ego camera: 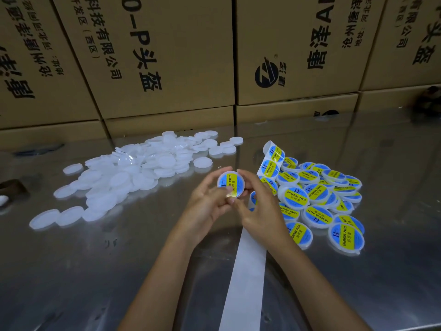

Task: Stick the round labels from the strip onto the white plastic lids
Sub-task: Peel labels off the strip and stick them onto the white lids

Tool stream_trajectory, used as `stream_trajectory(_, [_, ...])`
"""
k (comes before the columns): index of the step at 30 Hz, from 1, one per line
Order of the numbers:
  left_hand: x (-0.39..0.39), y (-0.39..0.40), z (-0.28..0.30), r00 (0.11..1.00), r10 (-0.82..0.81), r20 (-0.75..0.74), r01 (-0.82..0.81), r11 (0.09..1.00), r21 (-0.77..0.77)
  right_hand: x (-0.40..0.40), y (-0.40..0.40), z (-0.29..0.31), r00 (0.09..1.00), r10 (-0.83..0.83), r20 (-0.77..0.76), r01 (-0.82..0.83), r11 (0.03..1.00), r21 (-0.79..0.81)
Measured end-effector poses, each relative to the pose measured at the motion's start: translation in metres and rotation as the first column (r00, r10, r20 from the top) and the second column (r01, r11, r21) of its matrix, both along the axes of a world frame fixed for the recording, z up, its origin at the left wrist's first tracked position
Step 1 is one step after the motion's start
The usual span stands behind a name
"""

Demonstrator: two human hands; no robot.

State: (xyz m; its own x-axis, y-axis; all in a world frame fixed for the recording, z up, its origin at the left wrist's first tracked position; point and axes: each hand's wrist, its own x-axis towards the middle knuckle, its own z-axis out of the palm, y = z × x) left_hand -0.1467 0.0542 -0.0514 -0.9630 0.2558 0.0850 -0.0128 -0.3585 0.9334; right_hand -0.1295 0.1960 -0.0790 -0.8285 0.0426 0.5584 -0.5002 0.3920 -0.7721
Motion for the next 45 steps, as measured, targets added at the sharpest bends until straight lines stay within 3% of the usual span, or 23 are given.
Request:
stream_trajectory(3, [0.000, 0.001, -0.004, 0.988, 0.121, -0.091, -0.132, 0.983, -0.130, 0.000, -0.001, 0.000, 0.999, 0.027, 0.025, -0.026, 0.999, -0.034])
stream_trajectory(9, [0.001, 0.002, -0.005, 0.960, 0.256, -0.111, -0.270, 0.951, -0.149, 0.002, -0.001, 0.006, 0.992, 0.120, 0.047, -0.113, 0.986, -0.126])
stream_trajectory(13, [-0.001, 0.002, -0.007, 0.912, 0.403, -0.080, -0.411, 0.890, -0.199, 0.004, -0.006, 0.005, 0.990, 0.117, 0.075, -0.117, 0.993, -0.011])
stream_trajectory(15, [-0.001, 0.004, -0.008, 0.906, 0.418, -0.066, -0.422, 0.877, -0.230, 0.005, -0.006, 0.004, 1.000, 0.013, 0.011, -0.014, 0.995, 0.101])
stream_trajectory(18, [0.000, 0.007, -0.005, 0.947, 0.318, 0.047, -0.307, 0.938, -0.159, 0.003, -0.002, 0.003, 0.984, -0.138, -0.115, 0.159, 0.967, 0.200])
stream_trajectory(25, [0.005, 0.007, 0.002, 0.988, -0.019, 0.154, 0.010, 0.998, 0.061, -0.007, 0.009, 0.002, 0.925, -0.360, -0.125, 0.376, 0.915, 0.145])
stream_trajectory(28, [0.003, 0.005, -0.001, 0.990, 0.025, 0.141, -0.023, 1.000, -0.018, -0.013, 0.027, 0.003, 0.845, -0.532, -0.045, 0.534, 0.838, 0.113])
stream_trajectory(31, [-0.002, 0.003, -0.006, 0.986, 0.111, 0.124, -0.096, 0.988, -0.117, -0.018, 0.056, 0.003, 0.708, -0.705, 0.044, 0.683, 0.699, 0.212])
stream_trajectory(37, [-0.006, 0.004, -0.014, 0.982, 0.162, 0.101, -0.145, 0.976, -0.161, -0.020, 0.080, -0.002, 0.594, -0.797, 0.110, 0.697, 0.579, 0.423])
stream_trajectory(41, [-0.010, 0.005, -0.021, 0.957, 0.284, 0.050, -0.271, 0.946, -0.177, -0.016, 0.067, 0.003, 0.634, -0.774, 0.000, 0.717, 0.587, 0.376])
stream_trajectory(45, [-0.027, 0.006, -0.029, 0.840, 0.515, -0.171, -0.539, 0.750, -0.384, -0.009, 0.041, 0.006, 0.791, -0.605, -0.091, 0.581, 0.697, 0.421])
